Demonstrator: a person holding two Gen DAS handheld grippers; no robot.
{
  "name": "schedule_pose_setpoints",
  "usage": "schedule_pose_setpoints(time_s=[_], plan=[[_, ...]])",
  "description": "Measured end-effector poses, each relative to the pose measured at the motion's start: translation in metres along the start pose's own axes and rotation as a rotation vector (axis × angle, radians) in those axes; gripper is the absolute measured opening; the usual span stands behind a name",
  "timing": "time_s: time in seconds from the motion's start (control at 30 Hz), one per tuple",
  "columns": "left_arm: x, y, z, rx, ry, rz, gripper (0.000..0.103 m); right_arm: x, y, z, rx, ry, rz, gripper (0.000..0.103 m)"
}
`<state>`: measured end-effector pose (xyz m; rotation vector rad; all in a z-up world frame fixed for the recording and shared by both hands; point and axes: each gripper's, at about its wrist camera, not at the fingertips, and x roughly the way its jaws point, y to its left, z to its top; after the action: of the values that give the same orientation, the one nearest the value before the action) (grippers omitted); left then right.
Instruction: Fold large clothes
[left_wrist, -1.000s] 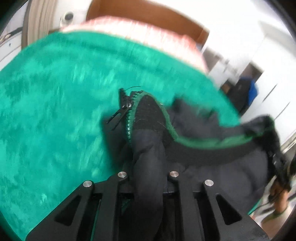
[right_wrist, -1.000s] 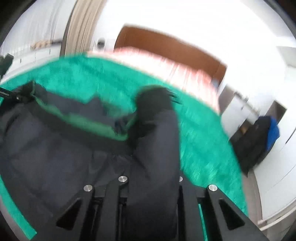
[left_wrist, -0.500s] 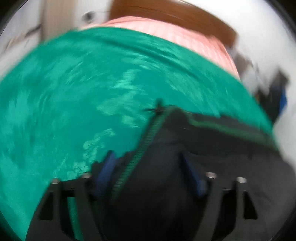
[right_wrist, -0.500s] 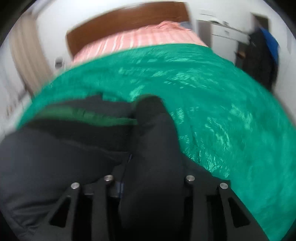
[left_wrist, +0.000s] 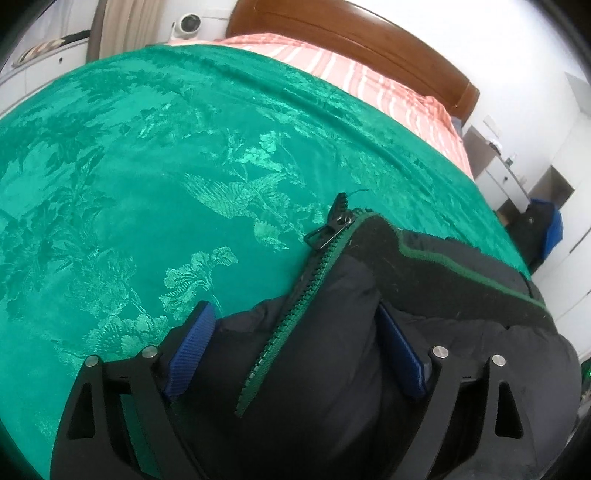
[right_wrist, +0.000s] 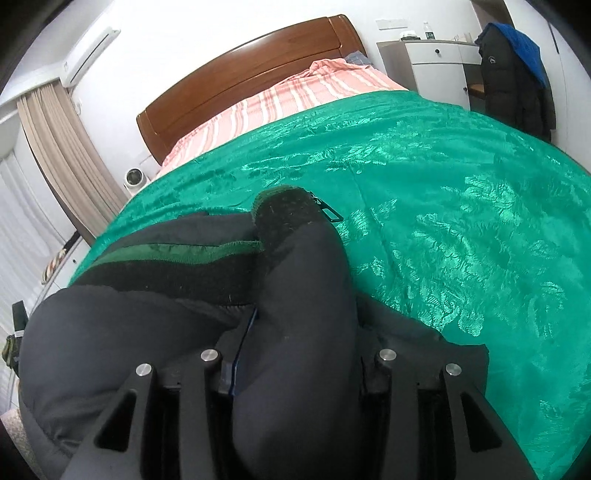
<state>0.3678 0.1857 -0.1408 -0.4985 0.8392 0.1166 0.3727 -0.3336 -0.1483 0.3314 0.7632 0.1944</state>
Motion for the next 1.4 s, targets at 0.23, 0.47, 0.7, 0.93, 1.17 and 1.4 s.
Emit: schedule_pose_setpoints(time_s=[0.23,0.47,0.7,0.93,1.17,1.4], plan=[[-0.007,-0.011,0.004,0.041,0.050,0.068,0.093,0.004,-0.002,0.000,0.005,0.006,0.011,0.045],[-0.091,-0.077,0.009,0.239,-0.055,-0.030,0.092,0.007,-0.004,0.000,0.012,0.010,0.014,0.045],[-0.114,-0.193,-0.039,0.505,-0.043,-0.250,0.099,0.008,-0.006,0.000,0.022,0.011,0.025,0.045],[-0.023,-0.216,-0.092,0.620,0.023,-0.185,0.103,0.008,-0.013,0.000,0.056,0.007,0.057,0.047],[-0.004,-0.219,-0.103,0.666,0.036,-0.144,0.102,0.010,-0.015,0.000,0.068,0.009,0.064,0.048],[0.001,-0.213,-0.111,0.650,0.018,-0.159,0.102,0.011,-0.013,0.001,0.063,0.012,0.055,0.049]])
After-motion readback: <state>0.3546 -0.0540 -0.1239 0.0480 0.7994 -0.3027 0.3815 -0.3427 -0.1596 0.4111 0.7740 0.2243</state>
